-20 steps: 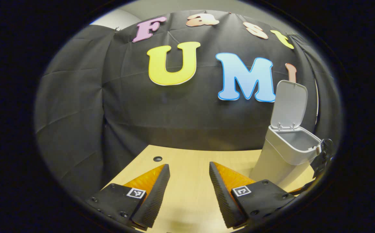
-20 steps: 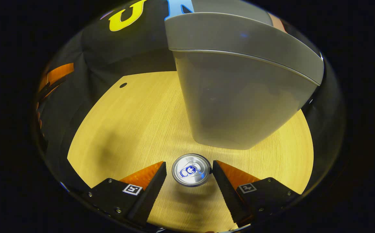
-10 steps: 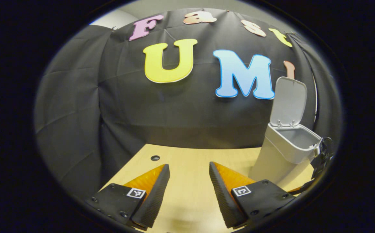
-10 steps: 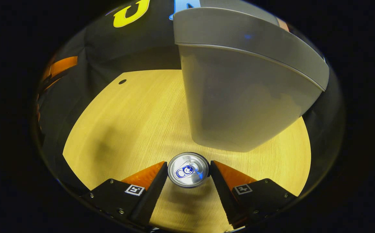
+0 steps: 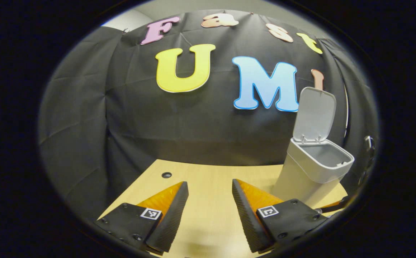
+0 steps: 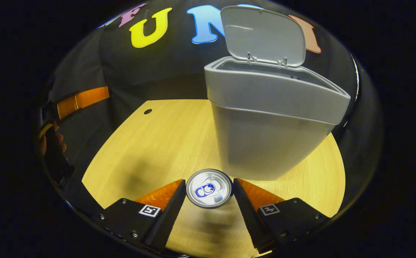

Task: Press the lid of the desktop garbage bin to open it, pick up the crumpled paper on the desktop and throw it into the bin, then pick up the pop can on the desktop and drop it into the bin, and finally close the garbage bin lid.

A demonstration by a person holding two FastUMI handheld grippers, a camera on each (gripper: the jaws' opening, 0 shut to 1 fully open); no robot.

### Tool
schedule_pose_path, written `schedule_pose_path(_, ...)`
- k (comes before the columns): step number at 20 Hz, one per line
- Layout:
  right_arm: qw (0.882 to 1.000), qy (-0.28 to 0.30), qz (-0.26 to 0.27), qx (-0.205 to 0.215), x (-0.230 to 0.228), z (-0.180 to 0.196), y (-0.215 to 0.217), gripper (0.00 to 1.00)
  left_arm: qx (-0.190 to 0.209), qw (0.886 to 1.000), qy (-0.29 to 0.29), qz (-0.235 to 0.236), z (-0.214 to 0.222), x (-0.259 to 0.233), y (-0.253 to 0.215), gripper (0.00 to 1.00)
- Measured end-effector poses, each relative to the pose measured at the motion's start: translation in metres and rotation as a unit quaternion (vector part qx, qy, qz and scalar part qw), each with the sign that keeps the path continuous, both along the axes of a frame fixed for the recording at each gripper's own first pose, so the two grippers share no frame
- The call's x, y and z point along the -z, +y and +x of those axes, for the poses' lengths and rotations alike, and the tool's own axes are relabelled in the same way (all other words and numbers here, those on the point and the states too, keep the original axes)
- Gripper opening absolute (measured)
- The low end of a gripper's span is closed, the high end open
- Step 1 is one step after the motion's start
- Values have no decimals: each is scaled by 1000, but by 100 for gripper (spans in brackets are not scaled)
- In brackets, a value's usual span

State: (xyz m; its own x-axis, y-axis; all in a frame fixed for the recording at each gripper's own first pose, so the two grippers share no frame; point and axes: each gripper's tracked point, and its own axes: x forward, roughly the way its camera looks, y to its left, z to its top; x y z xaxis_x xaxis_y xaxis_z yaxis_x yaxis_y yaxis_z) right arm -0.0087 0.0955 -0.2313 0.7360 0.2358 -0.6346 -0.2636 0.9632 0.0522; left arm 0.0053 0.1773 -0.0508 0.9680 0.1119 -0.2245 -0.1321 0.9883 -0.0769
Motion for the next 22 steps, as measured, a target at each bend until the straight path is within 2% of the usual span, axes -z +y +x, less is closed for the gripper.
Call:
schedule_pose_path(7,997,-79,11,-21,-61,-5,12,85,9,1000,1,-5,-3,2,-8,82)
schedule_pose_path(8,995,-94,13,-26,-73,-4,15,85,9,1000,1,-6,-3,2,-9,85)
schedule_pose_path(9,993,-109,13,-29,-87,-4,17,85,10,1000,1,-8,-3,2,-10,82)
schedule_pose_path(10,991,-128,19,-30,-103,-4,20,85,12,1000,0,-8,-1,2,-12,85)
schedule_pose_path(13,986,-162,41,-24,-137,3,21,84,13,1000,0,-9,-1,1,-13,85)
schedule_pose_path(14,983,-173,52,-20,-149,6,22,83,13,1000,0,-9,0,2,-13,85)
schedule_pose_path(16,978,-195,71,-11,-174,13,20,83,13,1000,1,-11,0,2,-13,79)
schedule_pose_path(19,965,-248,84,3,-222,27,7,83,12,1000,0,-10,1,0,-13,85)
schedule_pose_path(22,954,-291,70,25,-250,45,-15,82,9,1000,3,-10,2,1,-12,82)
